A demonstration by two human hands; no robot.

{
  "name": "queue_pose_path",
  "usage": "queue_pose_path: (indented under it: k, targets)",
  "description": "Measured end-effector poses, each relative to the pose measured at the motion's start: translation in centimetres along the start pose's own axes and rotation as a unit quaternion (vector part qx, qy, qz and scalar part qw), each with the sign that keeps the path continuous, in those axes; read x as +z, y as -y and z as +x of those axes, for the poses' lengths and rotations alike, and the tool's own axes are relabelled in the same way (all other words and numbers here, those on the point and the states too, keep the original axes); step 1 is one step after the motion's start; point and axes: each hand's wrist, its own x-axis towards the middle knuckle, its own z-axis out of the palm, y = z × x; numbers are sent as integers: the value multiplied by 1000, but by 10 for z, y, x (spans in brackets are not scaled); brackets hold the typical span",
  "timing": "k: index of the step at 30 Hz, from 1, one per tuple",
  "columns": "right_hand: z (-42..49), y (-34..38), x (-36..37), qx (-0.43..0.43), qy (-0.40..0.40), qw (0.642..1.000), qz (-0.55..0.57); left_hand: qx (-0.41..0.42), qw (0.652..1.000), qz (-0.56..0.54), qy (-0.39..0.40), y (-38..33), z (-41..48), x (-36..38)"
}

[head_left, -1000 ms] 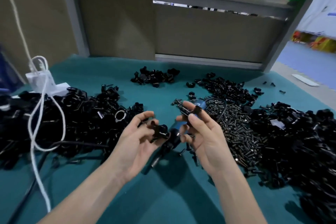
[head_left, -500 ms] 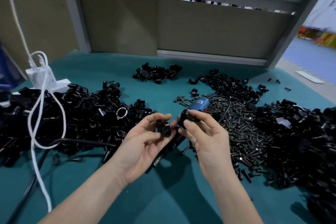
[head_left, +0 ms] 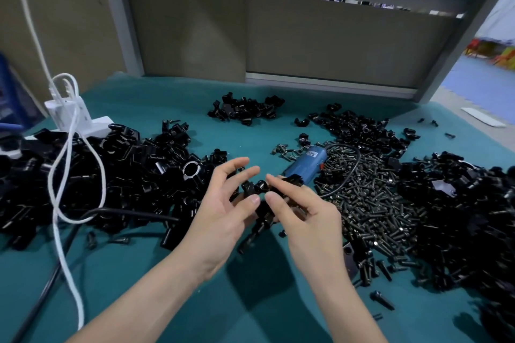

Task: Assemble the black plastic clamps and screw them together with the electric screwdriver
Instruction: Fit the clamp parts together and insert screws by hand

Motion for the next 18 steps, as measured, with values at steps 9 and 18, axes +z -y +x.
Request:
queue_pose_path:
  k: [9, 18]
  targets:
    - [-1, 0, 0, -7, 23, 998, 54, 64, 997, 3, 32, 3, -1, 1]
    - [4, -4, -4, 105, 88, 971, 195, 118, 990, 62, 53, 0, -1, 0]
